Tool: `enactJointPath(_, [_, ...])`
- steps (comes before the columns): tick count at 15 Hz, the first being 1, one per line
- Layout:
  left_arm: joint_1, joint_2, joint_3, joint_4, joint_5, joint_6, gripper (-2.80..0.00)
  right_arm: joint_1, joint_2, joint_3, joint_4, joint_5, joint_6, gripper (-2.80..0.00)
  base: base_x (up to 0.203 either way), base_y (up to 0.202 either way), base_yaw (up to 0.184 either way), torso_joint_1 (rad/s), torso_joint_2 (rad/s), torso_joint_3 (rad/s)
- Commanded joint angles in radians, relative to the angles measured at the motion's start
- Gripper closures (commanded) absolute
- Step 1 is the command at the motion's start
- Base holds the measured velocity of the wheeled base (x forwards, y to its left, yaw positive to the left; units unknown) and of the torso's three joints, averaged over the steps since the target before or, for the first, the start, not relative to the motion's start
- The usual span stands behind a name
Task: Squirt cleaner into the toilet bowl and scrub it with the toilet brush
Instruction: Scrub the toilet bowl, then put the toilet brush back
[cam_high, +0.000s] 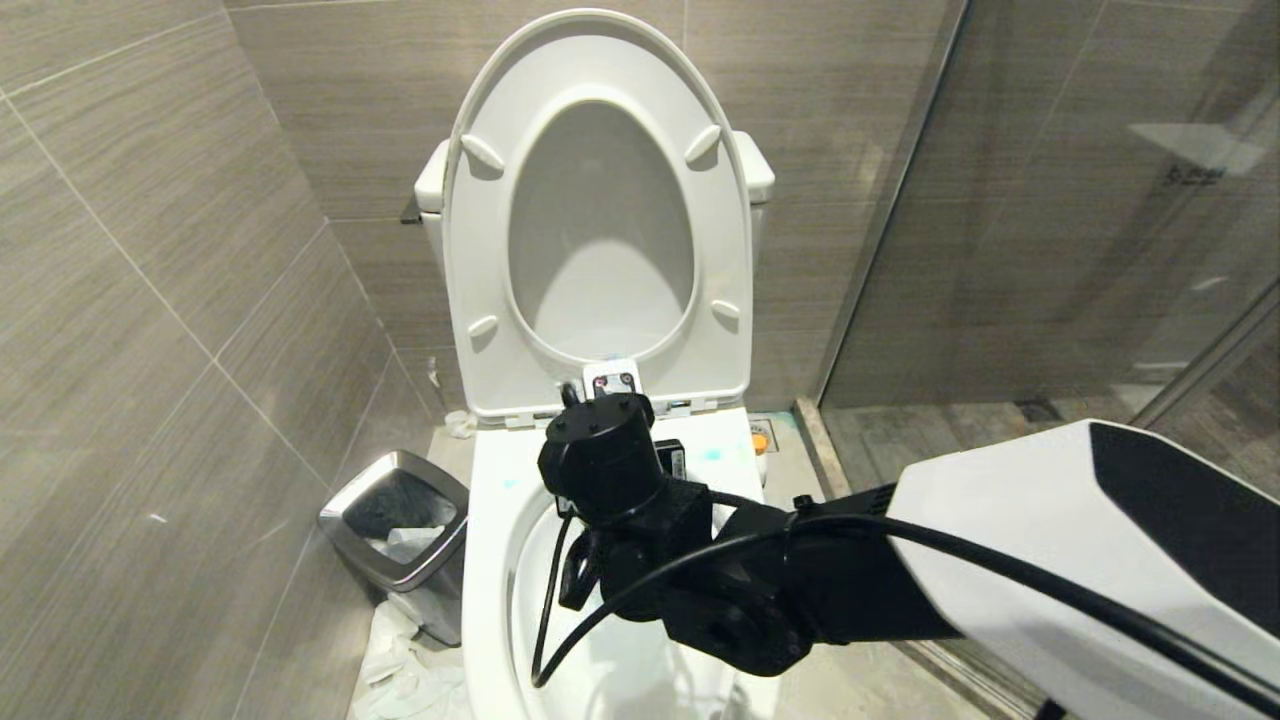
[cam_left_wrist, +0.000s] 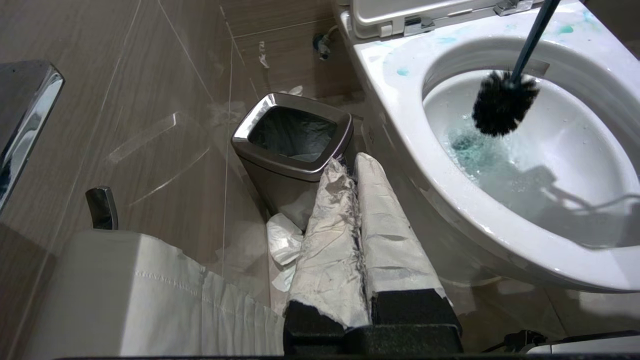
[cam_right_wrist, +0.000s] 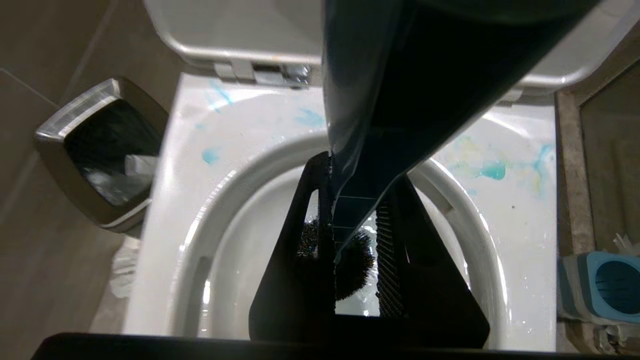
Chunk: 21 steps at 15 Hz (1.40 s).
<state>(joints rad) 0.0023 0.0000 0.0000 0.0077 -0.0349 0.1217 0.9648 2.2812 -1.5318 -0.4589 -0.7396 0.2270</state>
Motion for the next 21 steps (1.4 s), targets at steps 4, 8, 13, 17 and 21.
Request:
enactJointPath(4, [0.001,0.002,0.000,0.000,0.000,0.001,0.00,0.062,-0.173,0.060,0.003,-0.044,-0.001,0.00,0.000,0.000,0.000,0.000,0.00,0.000])
enactJointPath(8, [0.001,0.002,0.000,0.000,0.000,0.001,0.00,0.067,-0.269,0.110,0.002,-0.047,0.001,0.00,0.000,0.000,0.000,0.000,0.00,0.000])
enactJointPath(13, [0.001,0.002,0.000,0.000,0.000,0.001,0.00,0.013,-0.399,0.202,0.004,-0.047,0.000,0.00,0.000,0.000,0.000,0.000,0.00,0.000])
enactJointPath(17, [0.001,0.002,0.000,0.000,0.000,0.001,0.00,-0.090,-0.509,0.257,0.045,-0.045,-0.010,0.00,0.000,0.000,0.000,0.000,0.00,0.000])
enactJointPath(21, [0.001,0.002,0.000,0.000,0.000,0.001,0.00,-0.216,-0.557,0.298,0.080,-0.047,-0.013,0.00,0.000,0.000,0.000,0.000,0.00,0.000])
